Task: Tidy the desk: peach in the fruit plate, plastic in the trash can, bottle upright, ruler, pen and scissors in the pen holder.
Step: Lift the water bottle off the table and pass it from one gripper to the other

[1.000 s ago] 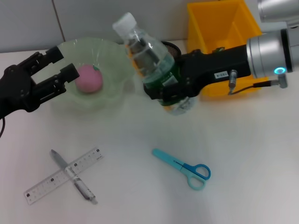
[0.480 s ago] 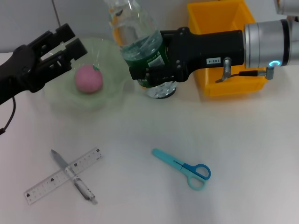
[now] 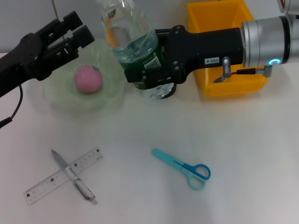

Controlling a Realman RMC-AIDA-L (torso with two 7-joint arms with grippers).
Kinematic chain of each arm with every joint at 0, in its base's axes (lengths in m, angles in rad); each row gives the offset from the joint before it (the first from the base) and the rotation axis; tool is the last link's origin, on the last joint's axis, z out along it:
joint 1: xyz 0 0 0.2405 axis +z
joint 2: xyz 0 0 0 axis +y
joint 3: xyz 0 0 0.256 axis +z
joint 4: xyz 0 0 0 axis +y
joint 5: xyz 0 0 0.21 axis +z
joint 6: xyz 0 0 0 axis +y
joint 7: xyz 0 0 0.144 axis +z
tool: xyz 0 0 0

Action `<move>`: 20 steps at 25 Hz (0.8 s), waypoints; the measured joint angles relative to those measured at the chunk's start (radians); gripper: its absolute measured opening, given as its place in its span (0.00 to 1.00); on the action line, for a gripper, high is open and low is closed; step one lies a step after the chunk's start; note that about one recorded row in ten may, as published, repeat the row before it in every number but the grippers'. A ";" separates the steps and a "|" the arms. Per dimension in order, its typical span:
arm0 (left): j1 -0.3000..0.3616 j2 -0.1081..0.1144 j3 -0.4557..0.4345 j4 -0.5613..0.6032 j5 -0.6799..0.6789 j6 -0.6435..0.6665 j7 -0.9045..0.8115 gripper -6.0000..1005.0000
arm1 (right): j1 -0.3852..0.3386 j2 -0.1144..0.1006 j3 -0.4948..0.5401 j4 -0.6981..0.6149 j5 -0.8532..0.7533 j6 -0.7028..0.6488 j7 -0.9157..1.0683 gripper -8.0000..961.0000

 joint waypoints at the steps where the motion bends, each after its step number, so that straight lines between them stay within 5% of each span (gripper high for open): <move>1: -0.001 -0.001 0.000 0.000 -0.003 0.002 0.001 0.74 | 0.003 0.000 -0.002 0.003 0.000 -0.001 0.000 0.81; 20: -0.012 -0.008 0.009 -0.021 -0.034 0.022 0.024 0.71 | 0.032 -0.006 -0.024 0.063 0.001 -0.015 -0.013 0.81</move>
